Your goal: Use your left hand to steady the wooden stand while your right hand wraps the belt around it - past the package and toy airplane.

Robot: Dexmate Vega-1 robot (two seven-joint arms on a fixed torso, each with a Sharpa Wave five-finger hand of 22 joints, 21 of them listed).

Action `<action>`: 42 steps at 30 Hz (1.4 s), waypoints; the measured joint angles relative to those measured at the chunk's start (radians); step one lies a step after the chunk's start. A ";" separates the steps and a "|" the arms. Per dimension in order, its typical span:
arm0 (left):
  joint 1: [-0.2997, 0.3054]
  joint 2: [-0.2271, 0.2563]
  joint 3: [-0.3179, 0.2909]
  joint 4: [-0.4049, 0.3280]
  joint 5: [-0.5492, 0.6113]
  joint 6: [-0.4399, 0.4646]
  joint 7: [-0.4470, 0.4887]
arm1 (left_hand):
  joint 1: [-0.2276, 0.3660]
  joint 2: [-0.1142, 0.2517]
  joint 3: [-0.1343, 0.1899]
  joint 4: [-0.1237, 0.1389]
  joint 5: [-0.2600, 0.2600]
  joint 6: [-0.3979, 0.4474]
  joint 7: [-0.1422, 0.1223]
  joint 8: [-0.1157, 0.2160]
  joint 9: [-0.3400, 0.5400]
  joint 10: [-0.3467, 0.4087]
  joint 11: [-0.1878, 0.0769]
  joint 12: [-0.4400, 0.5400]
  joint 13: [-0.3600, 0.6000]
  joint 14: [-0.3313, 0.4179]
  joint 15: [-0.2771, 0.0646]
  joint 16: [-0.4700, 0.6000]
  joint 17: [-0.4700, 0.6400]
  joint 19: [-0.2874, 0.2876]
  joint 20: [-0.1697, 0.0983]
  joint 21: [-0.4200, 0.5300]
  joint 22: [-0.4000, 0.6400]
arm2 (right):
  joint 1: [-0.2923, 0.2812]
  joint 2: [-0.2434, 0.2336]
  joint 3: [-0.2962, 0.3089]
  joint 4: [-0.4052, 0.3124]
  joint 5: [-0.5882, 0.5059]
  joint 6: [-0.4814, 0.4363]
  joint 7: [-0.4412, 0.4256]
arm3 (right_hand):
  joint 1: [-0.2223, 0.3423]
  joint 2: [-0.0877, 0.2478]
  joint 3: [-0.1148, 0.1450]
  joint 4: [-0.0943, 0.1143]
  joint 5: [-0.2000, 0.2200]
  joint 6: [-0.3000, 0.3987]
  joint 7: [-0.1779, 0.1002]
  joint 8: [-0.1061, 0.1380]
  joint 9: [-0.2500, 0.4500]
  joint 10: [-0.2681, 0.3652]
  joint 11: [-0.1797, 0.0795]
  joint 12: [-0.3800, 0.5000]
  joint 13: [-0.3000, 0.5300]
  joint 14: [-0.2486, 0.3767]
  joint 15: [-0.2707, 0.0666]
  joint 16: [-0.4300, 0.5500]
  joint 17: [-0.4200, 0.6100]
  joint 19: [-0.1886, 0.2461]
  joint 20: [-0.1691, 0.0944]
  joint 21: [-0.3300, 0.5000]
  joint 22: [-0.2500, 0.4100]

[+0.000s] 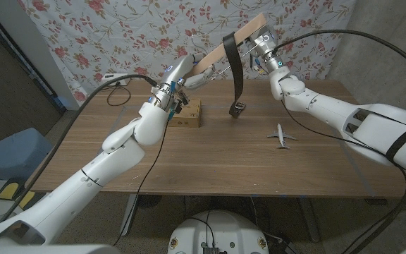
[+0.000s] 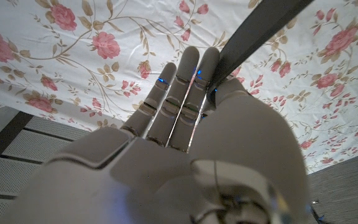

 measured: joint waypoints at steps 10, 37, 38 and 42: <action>-0.037 0.040 -0.012 -0.067 -0.035 0.137 -0.143 | 0.000 0.000 0.000 0.000 -0.006 0.000 0.000 0.004 0.000 0.000 0.000 0.000 0.000 0.000 0.000 0.000 0.000 0.000 0.000 0.004 -0.006 | -0.136 -0.064 0.068 -0.129 0.026 -0.027 0.145 | 0.003 0.003 -0.008 0.001 0.007 0.000 0.000 0.000 0.004 -0.004 -0.004 0.000 0.000 0.000 0.000 -0.009 0.000 -0.002 0.002 0.007 -0.004; -0.272 0.053 0.126 -0.027 0.050 0.331 -0.329 | 0.000 0.000 0.003 -0.003 -0.012 -0.008 0.004 0.018 -0.002 0.003 -0.004 0.003 0.000 0.000 0.000 0.000 0.009 0.000 0.000 0.022 -0.014 | -0.723 -0.343 0.517 -0.745 0.618 -0.060 0.609 | 0.027 0.011 -0.024 0.010 0.019 0.000 0.000 -0.012 0.020 -0.027 0.019 0.000 0.023 -0.011 0.003 -0.051 0.014 -0.034 0.002 0.019 -0.013; -0.274 0.052 0.128 -0.026 0.054 0.333 -0.331 | 0.000 0.000 0.003 -0.002 -0.012 -0.008 0.004 0.018 -0.002 0.003 -0.004 0.004 0.000 0.000 0.000 0.000 0.009 0.000 0.000 0.022 -0.014 | -0.738 -0.353 0.529 -0.755 0.649 -0.052 0.631 | 0.027 0.011 -0.024 0.010 0.019 0.000 0.000 -0.013 0.020 -0.029 0.021 0.000 0.025 -0.011 0.003 -0.054 0.014 -0.034 0.002 0.019 -0.013; -0.305 0.042 0.151 -0.009 0.075 0.343 -0.341 | 0.000 0.000 0.003 -0.002 -0.014 -0.008 0.004 0.018 -0.001 0.003 -0.004 0.004 0.000 0.000 0.000 0.000 0.009 0.000 0.000 0.022 -0.014 | -0.800 -0.394 0.580 -0.792 0.778 -0.013 0.716 | 0.028 0.012 -0.024 0.010 0.019 0.000 0.000 -0.016 0.020 -0.029 0.022 0.000 0.028 -0.011 0.003 -0.054 0.014 -0.043 0.000 0.019 -0.013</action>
